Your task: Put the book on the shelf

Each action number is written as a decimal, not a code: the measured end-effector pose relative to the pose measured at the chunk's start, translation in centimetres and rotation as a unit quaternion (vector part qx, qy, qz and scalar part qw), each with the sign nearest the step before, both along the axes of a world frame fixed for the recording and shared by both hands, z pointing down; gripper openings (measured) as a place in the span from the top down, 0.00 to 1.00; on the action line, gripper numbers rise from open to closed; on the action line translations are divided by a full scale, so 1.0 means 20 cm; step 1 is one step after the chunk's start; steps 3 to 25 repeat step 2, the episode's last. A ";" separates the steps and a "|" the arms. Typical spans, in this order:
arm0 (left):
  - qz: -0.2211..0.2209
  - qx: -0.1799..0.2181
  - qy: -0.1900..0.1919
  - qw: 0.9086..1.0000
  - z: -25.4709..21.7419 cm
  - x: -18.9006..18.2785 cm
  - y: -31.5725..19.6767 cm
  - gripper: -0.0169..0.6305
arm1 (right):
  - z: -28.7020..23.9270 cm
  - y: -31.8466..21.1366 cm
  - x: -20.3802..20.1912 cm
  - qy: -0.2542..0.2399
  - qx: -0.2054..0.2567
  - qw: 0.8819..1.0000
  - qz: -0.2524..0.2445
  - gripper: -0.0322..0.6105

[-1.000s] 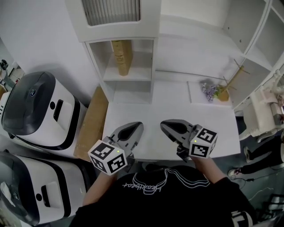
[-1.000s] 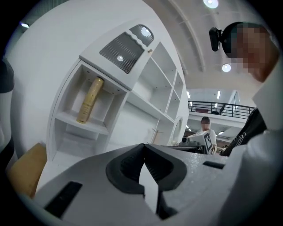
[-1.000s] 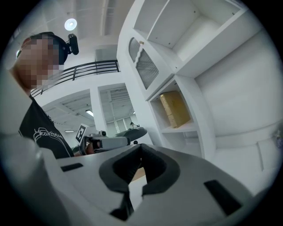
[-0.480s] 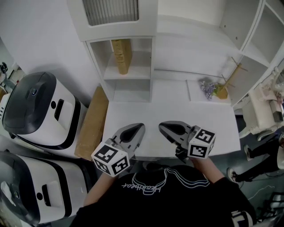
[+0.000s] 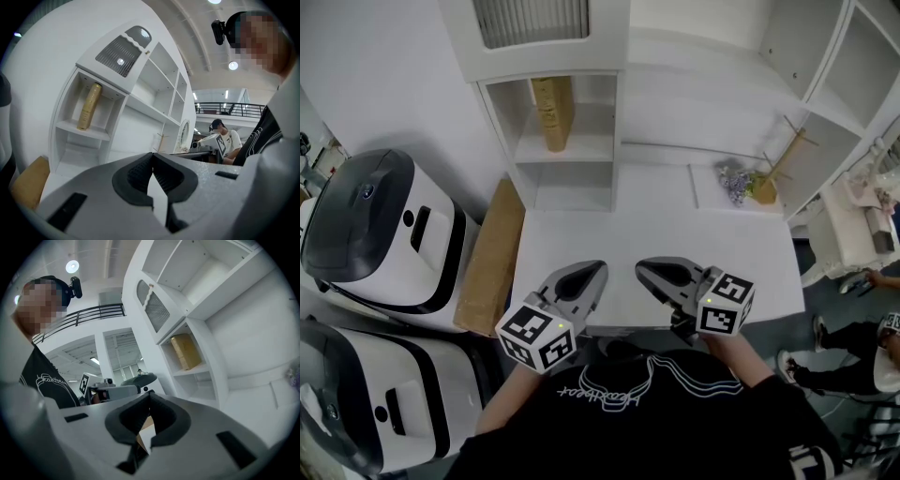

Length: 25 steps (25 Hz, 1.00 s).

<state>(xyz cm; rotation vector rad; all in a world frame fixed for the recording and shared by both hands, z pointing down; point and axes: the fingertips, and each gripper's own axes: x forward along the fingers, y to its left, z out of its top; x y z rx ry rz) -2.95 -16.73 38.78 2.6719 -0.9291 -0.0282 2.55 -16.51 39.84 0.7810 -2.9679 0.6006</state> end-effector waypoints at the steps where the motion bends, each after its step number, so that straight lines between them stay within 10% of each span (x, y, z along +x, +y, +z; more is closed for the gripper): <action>1: 0.001 -0.001 -0.001 1.000 0.00 0.00 0.01 0.97 | 0.00 0.01 0.00 0.001 -0.001 1.000 0.000 0.94; 25: 0.002 -0.001 -0.001 1.000 0.01 0.01 0.02 0.97 | 0.01 0.02 0.00 0.002 -0.001 1.000 0.000 0.94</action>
